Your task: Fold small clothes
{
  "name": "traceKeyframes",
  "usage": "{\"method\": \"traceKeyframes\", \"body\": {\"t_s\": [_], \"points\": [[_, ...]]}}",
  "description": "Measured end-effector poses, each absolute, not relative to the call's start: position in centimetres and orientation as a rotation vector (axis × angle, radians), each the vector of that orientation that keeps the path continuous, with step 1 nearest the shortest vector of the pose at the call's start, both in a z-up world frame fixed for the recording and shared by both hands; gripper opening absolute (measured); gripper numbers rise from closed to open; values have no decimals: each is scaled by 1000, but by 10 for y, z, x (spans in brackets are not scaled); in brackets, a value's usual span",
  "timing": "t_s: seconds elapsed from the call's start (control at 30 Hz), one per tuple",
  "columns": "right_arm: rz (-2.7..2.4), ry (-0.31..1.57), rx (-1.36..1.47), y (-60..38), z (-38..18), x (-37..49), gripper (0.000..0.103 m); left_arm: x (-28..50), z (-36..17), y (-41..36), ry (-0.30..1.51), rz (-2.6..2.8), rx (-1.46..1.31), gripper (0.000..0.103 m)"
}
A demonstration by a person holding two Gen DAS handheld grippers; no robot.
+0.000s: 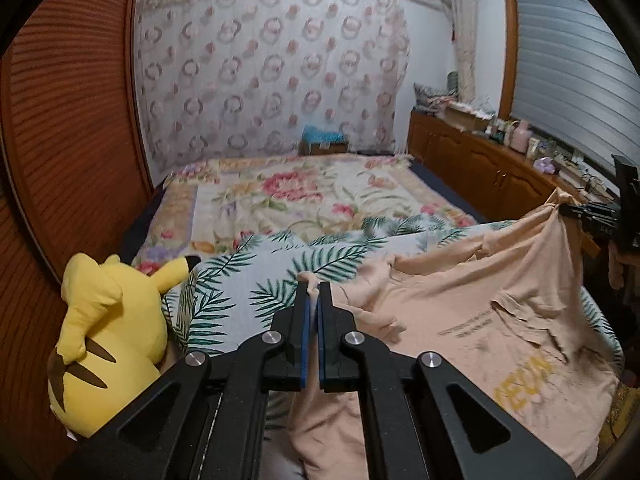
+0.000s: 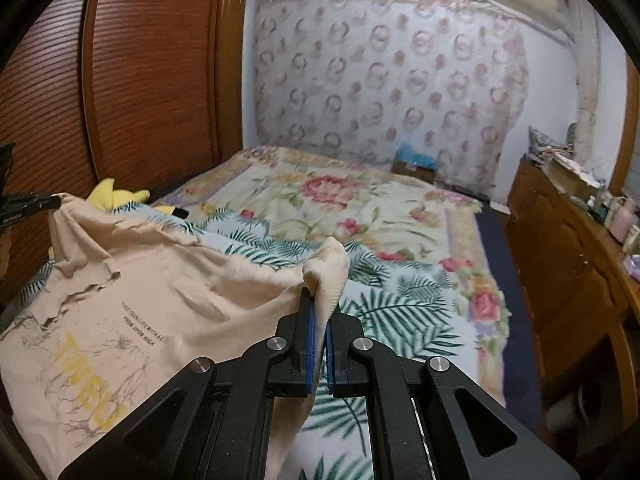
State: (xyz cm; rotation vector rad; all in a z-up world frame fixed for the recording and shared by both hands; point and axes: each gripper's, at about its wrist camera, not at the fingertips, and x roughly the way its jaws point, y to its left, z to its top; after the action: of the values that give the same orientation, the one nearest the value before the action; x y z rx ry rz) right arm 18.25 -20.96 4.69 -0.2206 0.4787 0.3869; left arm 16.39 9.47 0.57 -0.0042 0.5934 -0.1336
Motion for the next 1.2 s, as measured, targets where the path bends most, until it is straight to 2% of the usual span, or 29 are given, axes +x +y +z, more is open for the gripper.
{"method": "traceKeyframes", "body": {"t_s": [0.5, 0.83, 1.07, 1.1, 1.13, 1.2], "points": [[431, 402, -217, -243, 44, 37, 4, 29, 17, 80, 510, -173, -26, 3], [427, 497, -214, -269, 40, -42, 4, -25, -8, 92, 561, -122, -67, 3], [435, 661, -193, -266, 11, -38, 4, -22, -38, 102, 647, -73, -96, 4], [437, 681, -191, -265, 6, -35, 4, -20, -40, 103, 654, -65, -99, 9], [433, 695, -183, -265, 4, -30, 4, -18, -41, 105, 656, -59, -99, 18], [414, 712, -184, -263, 1, -23, 9, -16, -39, 109, 643, -49, -95, 31]]}}
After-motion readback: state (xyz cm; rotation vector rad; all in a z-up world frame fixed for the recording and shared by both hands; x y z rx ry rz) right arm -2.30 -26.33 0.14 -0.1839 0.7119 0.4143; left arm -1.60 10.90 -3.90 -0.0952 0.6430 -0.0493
